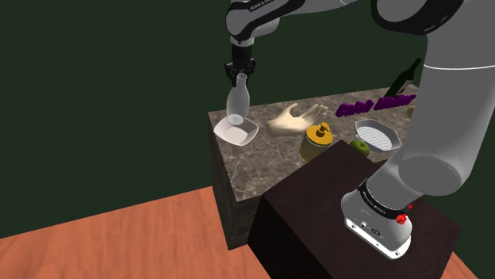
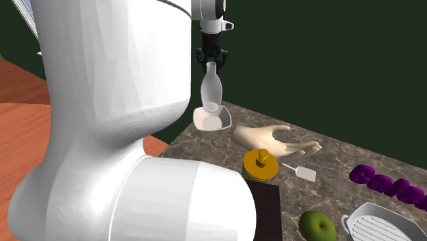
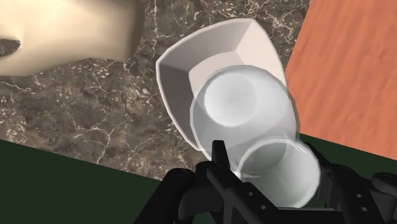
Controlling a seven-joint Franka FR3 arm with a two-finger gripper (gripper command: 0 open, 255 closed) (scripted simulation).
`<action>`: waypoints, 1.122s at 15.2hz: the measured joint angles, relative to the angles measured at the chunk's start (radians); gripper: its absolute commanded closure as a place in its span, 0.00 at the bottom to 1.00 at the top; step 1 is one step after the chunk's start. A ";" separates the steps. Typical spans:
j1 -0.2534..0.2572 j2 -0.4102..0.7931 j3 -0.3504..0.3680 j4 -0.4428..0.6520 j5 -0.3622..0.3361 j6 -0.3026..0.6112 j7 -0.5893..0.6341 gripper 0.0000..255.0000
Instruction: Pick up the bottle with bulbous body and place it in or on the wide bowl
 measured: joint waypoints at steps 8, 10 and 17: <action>0.000 0.057 0.000 -0.026 0.000 0.083 0.000 1.00; 0.000 0.070 0.000 -0.035 0.001 0.106 0.000 1.00; 0.000 0.081 0.000 -0.037 0.001 0.118 0.000 1.00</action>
